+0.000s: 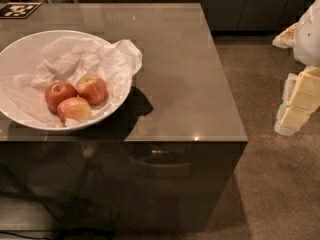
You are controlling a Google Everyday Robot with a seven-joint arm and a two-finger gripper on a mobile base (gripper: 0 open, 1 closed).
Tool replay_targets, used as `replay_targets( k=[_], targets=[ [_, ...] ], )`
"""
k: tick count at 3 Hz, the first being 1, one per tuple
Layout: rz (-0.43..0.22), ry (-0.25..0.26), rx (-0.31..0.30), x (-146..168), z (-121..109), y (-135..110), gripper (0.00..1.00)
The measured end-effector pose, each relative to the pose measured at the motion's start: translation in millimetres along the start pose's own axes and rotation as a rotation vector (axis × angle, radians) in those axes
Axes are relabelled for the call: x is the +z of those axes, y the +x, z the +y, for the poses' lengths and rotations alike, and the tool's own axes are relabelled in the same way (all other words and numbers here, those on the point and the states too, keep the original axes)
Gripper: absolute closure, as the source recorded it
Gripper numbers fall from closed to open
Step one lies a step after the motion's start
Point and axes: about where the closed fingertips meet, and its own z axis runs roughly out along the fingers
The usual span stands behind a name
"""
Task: Pick apple from white bowl
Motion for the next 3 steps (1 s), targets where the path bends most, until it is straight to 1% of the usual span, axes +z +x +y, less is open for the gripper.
replay_targets(
  k=[1,2,3],
  targets=[
    [-0.002,0.007,-0.005,-2.4,-2.7,-2.2,0.0],
    [-0.003,0.005,-0.066,-8.2,-22.8,-17.5,0.0],
    [-0.011,-0.003,-0.16,-16.0,-56.4,-43.2,0.0]
  ],
)
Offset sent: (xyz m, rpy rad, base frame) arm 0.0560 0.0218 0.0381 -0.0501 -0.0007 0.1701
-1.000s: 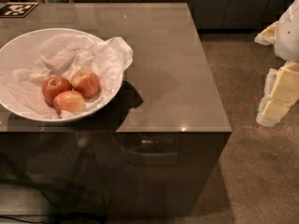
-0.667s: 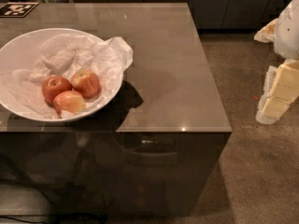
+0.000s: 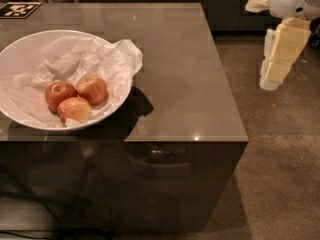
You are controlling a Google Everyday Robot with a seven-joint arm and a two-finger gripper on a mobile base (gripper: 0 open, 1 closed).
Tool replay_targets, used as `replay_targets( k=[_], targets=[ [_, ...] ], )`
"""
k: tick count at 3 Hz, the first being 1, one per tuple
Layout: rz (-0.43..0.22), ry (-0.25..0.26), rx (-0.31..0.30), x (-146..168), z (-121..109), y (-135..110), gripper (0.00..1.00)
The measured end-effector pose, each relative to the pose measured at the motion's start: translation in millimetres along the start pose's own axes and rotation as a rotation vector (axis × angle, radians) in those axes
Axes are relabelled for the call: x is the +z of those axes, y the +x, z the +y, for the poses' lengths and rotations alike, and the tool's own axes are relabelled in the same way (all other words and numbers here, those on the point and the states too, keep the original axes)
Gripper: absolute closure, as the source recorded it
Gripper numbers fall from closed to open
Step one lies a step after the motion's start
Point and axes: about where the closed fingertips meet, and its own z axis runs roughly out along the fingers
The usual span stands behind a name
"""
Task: Pick apple from white bowl
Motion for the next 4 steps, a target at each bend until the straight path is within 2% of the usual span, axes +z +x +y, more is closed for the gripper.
replay_targets(
  k=[1,2,3,4],
  targets=[
    [-0.034,0.055,-0.113,-8.7,-53.0,-37.6,0.0],
    [-0.069,0.119,-0.123,-21.1,-68.2,-51.8,0.0],
    [-0.08,0.14,-0.127,-20.8,-74.3,-56.8,0.0],
    [-0.119,0.157,-0.208,-9.9,-95.4,-79.4,0.0]
  ],
)
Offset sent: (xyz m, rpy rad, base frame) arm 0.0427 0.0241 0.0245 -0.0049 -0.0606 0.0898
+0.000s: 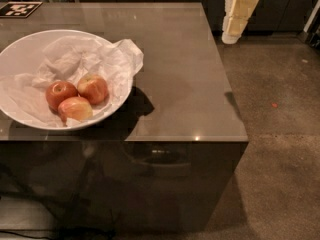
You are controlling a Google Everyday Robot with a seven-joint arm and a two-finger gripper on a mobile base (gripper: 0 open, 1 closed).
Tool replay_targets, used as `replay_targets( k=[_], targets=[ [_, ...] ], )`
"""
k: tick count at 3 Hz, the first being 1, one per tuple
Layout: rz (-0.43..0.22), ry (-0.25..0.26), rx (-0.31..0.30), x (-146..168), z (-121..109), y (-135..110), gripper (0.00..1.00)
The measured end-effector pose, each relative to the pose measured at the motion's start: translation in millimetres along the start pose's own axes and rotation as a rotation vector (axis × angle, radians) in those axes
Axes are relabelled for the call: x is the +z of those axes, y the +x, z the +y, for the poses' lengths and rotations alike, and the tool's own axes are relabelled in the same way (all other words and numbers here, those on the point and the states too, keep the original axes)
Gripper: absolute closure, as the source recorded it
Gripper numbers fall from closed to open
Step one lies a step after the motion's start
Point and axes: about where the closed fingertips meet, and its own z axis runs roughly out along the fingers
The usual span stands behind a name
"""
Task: Pick apple from white bowl
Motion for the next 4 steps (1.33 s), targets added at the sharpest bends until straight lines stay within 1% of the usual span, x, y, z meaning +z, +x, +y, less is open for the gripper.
replay_targets(
  k=[1,2,3,4],
  targets=[
    [-0.063,-0.02,-0.094,25.1,-25.0,-29.5,0.0],
    [-0.136,-0.037,-0.138,43.7,-44.1,-73.8,0.0],
    [-0.161,-0.015,-0.147,46.2,-55.1,-87.0,0.0],
    [-0.215,-0.009,-0.153,56.0,-58.8,-102.5,0.0]
  ],
)
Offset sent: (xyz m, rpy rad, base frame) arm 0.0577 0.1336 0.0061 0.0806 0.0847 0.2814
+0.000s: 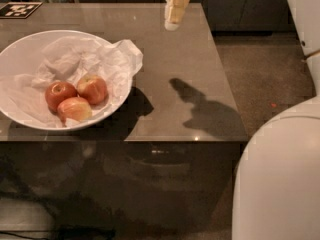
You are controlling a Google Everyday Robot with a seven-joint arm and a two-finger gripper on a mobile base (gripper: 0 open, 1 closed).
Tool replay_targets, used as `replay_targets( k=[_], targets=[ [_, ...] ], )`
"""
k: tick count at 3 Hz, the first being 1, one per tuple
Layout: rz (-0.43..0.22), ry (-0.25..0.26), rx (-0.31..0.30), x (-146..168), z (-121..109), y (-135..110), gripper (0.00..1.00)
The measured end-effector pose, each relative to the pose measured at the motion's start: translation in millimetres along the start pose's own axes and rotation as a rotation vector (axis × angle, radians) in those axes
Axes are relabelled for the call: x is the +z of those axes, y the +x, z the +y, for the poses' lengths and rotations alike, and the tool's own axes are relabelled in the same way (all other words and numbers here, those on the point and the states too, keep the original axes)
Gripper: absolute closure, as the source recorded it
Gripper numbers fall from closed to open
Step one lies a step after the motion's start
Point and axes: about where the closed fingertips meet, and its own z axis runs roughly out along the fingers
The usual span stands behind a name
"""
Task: Pick apple from white bowl
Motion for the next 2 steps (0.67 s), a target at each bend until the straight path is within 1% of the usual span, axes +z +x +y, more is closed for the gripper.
replay_targets(
  k=[1,2],
  targets=[
    [-0.079,-0.055,0.002,24.8,-3.9,-37.2,0.0],
    [-0.136,-0.111,-0.004,41.6,-3.4,-68.9,0.0]
  ],
)
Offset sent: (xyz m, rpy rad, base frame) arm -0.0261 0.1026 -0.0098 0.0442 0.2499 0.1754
